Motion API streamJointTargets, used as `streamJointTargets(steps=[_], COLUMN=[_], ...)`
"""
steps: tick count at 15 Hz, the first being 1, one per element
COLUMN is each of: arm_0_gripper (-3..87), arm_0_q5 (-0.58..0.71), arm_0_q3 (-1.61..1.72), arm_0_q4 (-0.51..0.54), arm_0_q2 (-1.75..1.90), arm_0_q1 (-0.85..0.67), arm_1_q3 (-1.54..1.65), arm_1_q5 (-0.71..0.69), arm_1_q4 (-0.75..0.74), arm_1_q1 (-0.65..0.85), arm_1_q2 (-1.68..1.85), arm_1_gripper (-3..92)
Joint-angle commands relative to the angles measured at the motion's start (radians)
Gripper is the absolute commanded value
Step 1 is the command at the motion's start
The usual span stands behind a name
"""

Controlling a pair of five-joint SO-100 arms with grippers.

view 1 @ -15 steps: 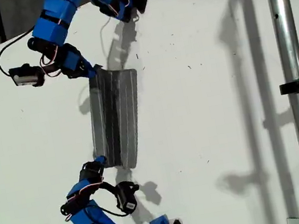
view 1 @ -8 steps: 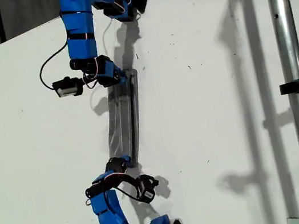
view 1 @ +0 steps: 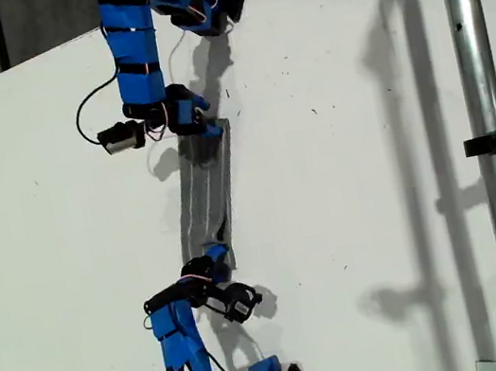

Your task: Grasp corners of a towel and fold twice.

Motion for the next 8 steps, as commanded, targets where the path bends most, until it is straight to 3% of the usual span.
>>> streamJointTargets(steps=[1, 4, 6, 8], arm_0_gripper=[48.4, 49.9, 49.8, 44.6], arm_0_q5=[0.006, -0.051, -0.124, -0.264], arm_0_q3=[-0.025, 0.121, 0.376, 0.634], arm_0_q4=[0.140, 0.267, 0.207, 0.110], arm_0_q2=[0.275, 0.649, 0.927, 1.160], arm_0_q1=[-0.014, -0.009, 0.029, 0.137], arm_1_q3=[-0.061, -0.015, 0.115, 0.273], arm_1_q5=[0.023, 0.100, 0.202, 0.405], arm_1_q4=[0.160, 0.302, 0.334, 0.324], arm_1_q1=[0.029, 0.017, -0.037, -0.176], arm_1_q2=[0.249, 0.529, 0.755, 0.999], arm_1_gripper=[28.6, 30.1, 29.4, 27.2])
